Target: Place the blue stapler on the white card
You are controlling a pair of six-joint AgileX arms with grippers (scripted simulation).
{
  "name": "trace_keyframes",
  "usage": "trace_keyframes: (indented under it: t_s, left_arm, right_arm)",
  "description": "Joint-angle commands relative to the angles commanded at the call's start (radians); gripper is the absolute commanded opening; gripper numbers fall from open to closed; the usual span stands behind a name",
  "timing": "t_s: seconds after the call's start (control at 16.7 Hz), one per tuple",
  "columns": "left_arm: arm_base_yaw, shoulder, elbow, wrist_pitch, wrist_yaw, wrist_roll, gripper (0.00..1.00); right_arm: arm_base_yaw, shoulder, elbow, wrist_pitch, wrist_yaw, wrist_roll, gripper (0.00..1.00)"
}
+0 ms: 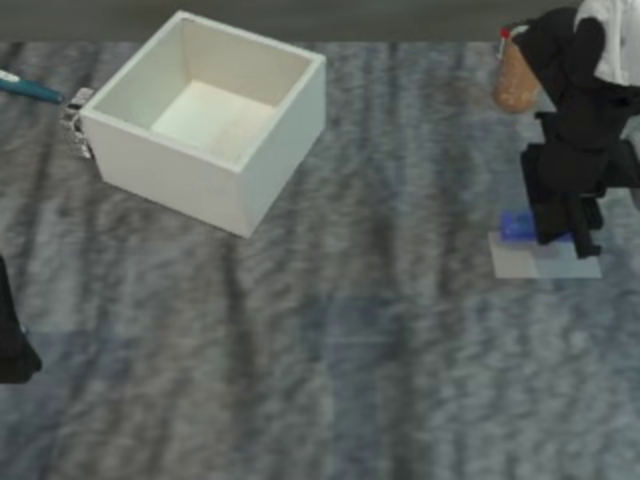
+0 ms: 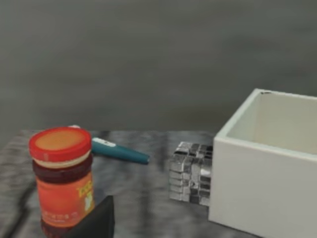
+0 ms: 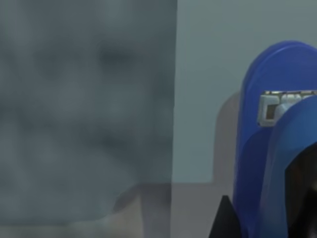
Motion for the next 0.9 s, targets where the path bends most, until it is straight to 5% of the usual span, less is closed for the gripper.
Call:
trace_keyframes:
  t_s: [0.36, 0.9]
  left_arm:
    - [0.0, 0.0, 0.0, 0.0, 0.0, 0.0, 1.0]
    - [0.0, 0.0, 0.0, 0.0, 0.0, 0.0, 1.0]
  right_arm:
    - [0.0, 0.015, -0.045, 0.049, 0.0, 0.0, 0.0]
    - [0.0, 0.015, -0.045, 0.049, 0.0, 0.0, 0.68]
